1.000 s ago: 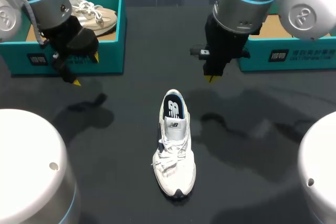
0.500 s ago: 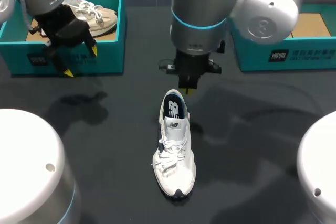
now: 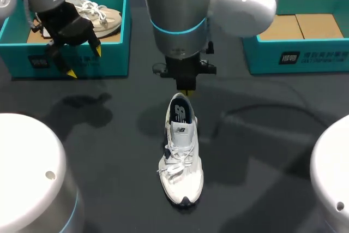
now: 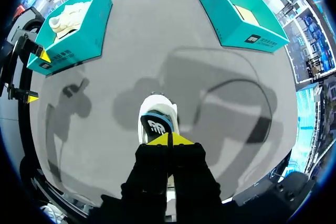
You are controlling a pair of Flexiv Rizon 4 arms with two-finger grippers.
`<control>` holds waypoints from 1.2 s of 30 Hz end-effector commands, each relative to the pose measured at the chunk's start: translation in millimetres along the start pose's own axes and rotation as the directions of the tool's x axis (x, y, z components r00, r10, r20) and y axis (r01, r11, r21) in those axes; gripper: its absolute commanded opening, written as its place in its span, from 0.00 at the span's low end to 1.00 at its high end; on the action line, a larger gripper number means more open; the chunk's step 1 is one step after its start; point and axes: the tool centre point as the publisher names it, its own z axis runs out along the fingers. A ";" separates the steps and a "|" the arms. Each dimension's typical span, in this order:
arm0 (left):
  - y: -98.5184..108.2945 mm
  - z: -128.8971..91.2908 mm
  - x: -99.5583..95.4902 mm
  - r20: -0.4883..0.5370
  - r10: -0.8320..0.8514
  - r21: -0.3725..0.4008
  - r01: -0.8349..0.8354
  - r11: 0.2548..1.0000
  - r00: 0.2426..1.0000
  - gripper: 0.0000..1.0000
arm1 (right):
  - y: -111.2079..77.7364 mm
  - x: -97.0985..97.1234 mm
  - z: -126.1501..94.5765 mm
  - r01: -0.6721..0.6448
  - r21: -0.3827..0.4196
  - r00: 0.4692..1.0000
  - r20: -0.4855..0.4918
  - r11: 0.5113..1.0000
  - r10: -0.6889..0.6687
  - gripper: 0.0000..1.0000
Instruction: Take the shoe out of the shoebox, open the shoe tongue, remove and reinsert the insole, then place the shoe into the shoebox
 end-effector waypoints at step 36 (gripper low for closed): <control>0.0 -0.1 -0.3 -0.002 0.000 -0.002 0.000 1.000 1.000 1.00 | -9.8 32.3 78.9 -0.179 -0.167 0.976 0.092 0.970 0.196 0.00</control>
